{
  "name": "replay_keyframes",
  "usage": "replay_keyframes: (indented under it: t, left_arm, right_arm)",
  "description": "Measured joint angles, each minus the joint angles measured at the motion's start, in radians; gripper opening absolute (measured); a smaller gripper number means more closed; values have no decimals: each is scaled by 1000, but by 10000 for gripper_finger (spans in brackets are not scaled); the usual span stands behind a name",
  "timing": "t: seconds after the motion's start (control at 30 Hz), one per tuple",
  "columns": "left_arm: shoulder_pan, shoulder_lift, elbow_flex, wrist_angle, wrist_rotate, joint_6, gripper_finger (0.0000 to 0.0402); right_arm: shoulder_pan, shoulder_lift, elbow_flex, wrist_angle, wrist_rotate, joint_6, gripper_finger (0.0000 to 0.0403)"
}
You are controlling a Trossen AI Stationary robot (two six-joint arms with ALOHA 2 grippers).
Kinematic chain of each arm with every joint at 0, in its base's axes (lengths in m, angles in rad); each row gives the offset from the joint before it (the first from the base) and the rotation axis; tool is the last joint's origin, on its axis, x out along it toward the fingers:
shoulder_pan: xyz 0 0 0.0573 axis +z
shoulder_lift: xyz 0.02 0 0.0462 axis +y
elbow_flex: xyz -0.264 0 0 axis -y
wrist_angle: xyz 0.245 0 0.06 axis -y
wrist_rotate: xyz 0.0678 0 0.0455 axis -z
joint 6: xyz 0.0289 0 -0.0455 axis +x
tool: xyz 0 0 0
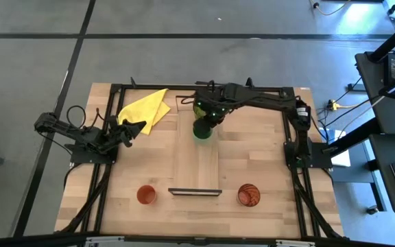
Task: Stack small to large cups/mugs on shelf
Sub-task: Put the light green cup on the shelf
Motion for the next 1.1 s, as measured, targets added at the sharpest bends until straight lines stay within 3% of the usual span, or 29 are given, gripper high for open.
replay_keyframes:
  t: [0.6,1.1]
  left_arm:
    - [0,0,0,0,1,9,35]
    - [0,0,0,0,1,9,35]
  right_arm:
    - [-8,-1,-10,19,-8,27,53]
    - [-19,-4,24,-62,9,-36,55]
